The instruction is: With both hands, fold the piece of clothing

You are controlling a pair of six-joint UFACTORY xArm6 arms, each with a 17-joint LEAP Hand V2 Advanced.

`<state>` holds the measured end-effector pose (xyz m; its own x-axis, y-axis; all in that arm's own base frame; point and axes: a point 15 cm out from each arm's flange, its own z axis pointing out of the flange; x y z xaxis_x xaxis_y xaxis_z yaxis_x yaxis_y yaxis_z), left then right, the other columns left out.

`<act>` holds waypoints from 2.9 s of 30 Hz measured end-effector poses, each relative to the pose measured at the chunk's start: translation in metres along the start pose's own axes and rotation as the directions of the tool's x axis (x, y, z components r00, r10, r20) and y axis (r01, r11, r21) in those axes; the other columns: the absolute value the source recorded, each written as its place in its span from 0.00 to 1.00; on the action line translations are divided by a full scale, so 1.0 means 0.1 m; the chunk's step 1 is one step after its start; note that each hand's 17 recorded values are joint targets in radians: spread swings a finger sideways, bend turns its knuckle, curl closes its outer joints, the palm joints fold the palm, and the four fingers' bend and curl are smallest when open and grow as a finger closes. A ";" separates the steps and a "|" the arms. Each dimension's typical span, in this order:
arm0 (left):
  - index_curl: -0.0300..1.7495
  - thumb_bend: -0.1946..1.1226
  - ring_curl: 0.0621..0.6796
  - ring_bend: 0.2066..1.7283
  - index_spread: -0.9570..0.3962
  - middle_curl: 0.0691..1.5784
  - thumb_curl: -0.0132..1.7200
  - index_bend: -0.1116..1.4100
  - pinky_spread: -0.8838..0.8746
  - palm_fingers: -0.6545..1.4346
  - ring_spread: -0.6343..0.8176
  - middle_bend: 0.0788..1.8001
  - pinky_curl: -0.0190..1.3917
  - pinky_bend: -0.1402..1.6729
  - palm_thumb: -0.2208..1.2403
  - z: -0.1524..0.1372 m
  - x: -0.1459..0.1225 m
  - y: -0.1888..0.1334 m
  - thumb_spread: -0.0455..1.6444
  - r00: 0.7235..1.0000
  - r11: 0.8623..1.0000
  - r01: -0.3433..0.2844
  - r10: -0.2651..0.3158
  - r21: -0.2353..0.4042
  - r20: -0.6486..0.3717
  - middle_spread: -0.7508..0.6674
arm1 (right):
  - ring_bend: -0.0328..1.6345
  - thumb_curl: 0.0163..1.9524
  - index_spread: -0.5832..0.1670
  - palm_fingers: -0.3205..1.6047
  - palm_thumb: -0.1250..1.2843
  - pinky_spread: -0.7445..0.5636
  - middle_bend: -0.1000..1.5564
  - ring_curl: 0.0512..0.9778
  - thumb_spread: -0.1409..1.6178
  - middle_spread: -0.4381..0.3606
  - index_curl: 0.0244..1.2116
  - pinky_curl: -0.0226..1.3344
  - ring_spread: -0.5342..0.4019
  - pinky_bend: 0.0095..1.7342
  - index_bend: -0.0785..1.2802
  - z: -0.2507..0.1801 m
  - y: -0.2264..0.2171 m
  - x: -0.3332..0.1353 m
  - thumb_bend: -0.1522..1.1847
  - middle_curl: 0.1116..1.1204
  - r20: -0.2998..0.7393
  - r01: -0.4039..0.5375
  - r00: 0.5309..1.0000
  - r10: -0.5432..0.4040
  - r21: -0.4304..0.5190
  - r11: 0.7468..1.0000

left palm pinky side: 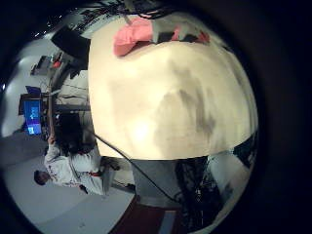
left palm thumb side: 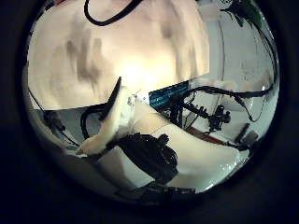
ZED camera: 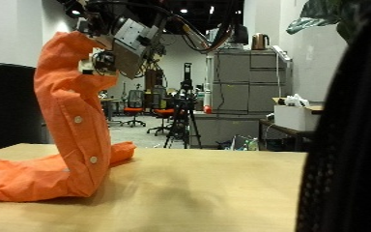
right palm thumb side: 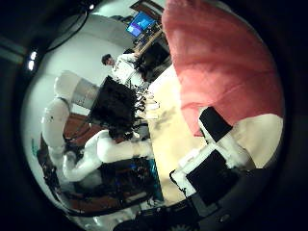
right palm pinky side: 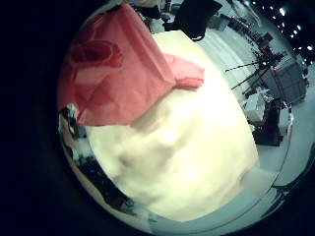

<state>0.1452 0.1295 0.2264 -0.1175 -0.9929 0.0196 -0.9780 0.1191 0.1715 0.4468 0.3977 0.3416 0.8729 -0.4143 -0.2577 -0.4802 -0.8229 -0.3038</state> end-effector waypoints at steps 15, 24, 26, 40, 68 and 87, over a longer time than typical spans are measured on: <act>0.20 0.14 0.25 0.14 0.70 0.17 0.17 0.19 0.74 0.41 0.67 0.04 0.24 0.22 0.48 -0.34 0.29 -0.30 0.80 0.999 0.983 0.027 -0.018 0.181 -0.047 0.57 | 0.26 0.41 0.14 0.31 0.74 0.89 0.17 0.21 0.66 0.43 0.28 0.30 0.62 0.19 0.20 0.24 -0.02 0.09 0.10 0.20 0.002 -0.004 1.000 0.004 -0.011 1.000; 0.21 0.14 0.26 0.16 0.67 0.14 0.17 0.19 0.75 0.38 0.73 0.04 0.25 0.27 0.48 -0.66 0.08 -0.78 0.79 0.987 0.953 0.146 -0.122 0.265 -0.105 0.67 | 0.24 0.42 0.15 0.34 0.76 0.89 0.17 0.19 0.65 0.44 0.29 0.28 0.60 0.16 0.21 0.20 0.02 0.16 0.10 0.19 0.001 -0.015 1.000 0.015 -0.015 1.000; 0.22 0.14 0.26 0.16 0.67 0.13 0.17 0.20 0.75 0.37 0.73 0.05 0.25 0.27 0.48 -0.67 0.05 -0.83 0.79 0.985 0.954 0.154 -0.128 0.256 -0.116 0.67 | 0.24 0.42 0.15 0.35 0.76 0.89 0.17 0.19 0.65 0.46 0.29 0.27 0.60 0.15 0.21 0.20 0.04 0.18 0.10 0.19 0.002 -0.016 1.000 0.016 -0.017 1.000; 0.22 0.13 0.25 0.16 0.62 0.13 0.17 0.19 0.77 0.34 0.78 0.05 0.24 0.27 0.45 -0.57 0.09 -1.23 0.78 0.983 0.977 0.105 -0.074 0.186 -0.166 0.73 | 0.20 0.42 0.16 0.39 0.76 0.88 0.18 0.16 0.65 0.43 0.30 0.24 0.59 0.13 0.23 0.17 0.07 0.24 0.10 0.18 0.000 -0.016 1.000 0.016 -0.016 1.000; 0.22 0.15 0.25 0.24 0.65 0.29 0.17 0.26 0.61 0.69 0.46 0.47 0.18 0.19 0.46 -0.59 0.14 -2.16 0.73 0.941 0.945 0.200 -0.112 0.258 -0.320 0.49 | 0.15 0.43 0.22 0.44 0.76 0.88 0.18 0.15 0.65 0.48 0.33 0.18 0.57 0.10 0.26 0.17 0.11 0.27 0.11 0.22 0.004 -0.013 1.000 0.013 -0.024 1.000; 0.39 0.17 0.52 0.41 0.39 0.45 0.17 0.32 0.20 0.69 0.09 0.57 0.25 0.36 0.58 -0.54 -0.66 -1.73 0.86 0.914 0.884 0.380 -0.314 0.271 -0.257 0.20 | 0.17 0.44 0.20 0.42 0.77 0.90 0.17 0.16 0.65 0.52 0.31 0.18 0.62 0.12 0.20 -0.61 0.52 0.46 0.11 0.21 -0.008 -0.104 0.995 0.104 -0.009 0.995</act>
<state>0.3319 0.1741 0.2490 0.2442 -0.9451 0.2171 -0.9563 -0.2719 -0.1080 0.4676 0.3121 0.3700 0.8188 -0.5007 -0.2810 -0.5678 -0.7787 -0.2670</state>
